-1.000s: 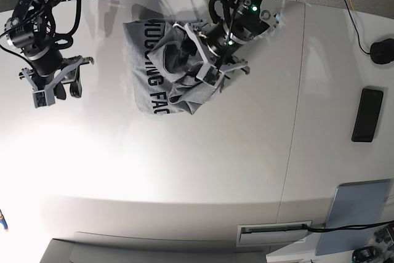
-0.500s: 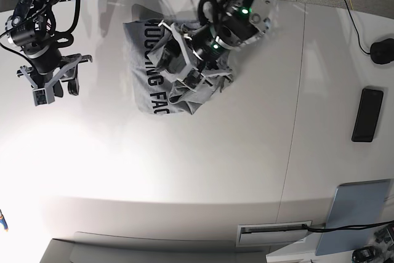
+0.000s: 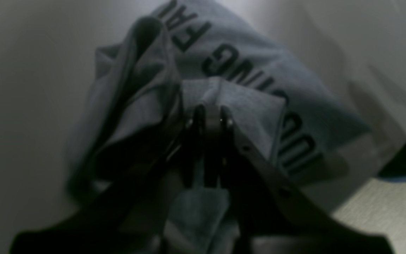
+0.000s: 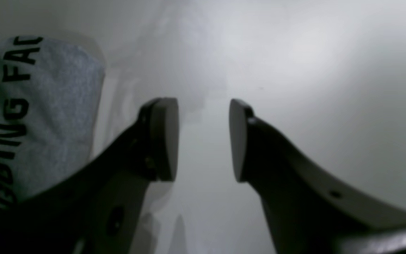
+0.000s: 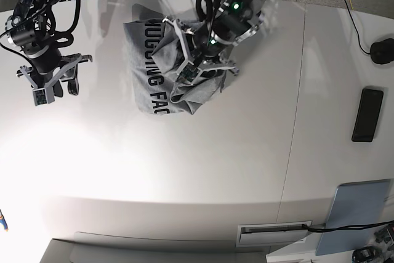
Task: Fold the T-shirt properly
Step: 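Drag the bundle's loose fabric with the left gripper to flatten it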
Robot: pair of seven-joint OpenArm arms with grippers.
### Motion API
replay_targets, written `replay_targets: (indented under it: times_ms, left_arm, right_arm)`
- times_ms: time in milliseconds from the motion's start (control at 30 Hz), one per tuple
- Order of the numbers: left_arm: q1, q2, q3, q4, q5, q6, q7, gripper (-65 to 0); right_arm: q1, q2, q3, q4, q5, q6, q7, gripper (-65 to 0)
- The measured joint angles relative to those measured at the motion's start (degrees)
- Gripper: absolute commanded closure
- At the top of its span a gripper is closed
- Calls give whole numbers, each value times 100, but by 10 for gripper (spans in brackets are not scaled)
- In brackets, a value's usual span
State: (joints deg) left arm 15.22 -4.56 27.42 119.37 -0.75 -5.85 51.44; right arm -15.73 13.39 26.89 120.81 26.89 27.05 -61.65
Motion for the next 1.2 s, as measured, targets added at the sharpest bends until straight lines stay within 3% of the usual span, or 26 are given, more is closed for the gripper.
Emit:
replay_targets:
  times_ms: [167,300,467,567,733,800,900,967,1033,1067,1200]
  left_arm:
    - [476,-787,-153,1137,22,-52,225,0]
    - [1152,-1443,-542,1252,26,-59,254,0]
    - [1829,-1956,-1274,1012,-9,-94,-479,0]
    - [1917,-2002,-1698,656,11,-76,-592,-22]
    - [1915,-1987,-2072,348,4,-81,-525,-296]
    - [1832,-1987,-2201,387,4,-81,-518,-357]
    - [1626,-1987,-2345,538,-229,-52,-525,-361]
    - [1381,-1987,-2378,621,-964,7,-518,-361]
    - [1110,-1961,-2371,640,-1843,-302,-575,-360]
    - [1019,-1864,-2371,649,-2022,-560,-601,-360]
    - [898,-1390,-2369,595,-2334,-855,-498,-360]
  right_arm:
    - [0,24,0,0,0,-2,63,-240]
    - [0,22,-2,0,11,0,66,-240]
    - [0,24,-7,0,13,0,55,-240]
    - [0,24,-7,0,4,-2,-37,-240]
    - [0,24,-7,0,13,0,-46,-240]
    - [0,26,-7,0,11,-2,-46,-240]
    - [0,24,-7,-2,11,0,-46,-240]
    - [2,26,-7,0,13,0,-42,-240]
    - [0,24,-7,0,13,0,-42,-240]
    - [0,24,-7,0,11,-2,-42,-240]
    - [0,26,-7,0,11,-2,-42,-240]
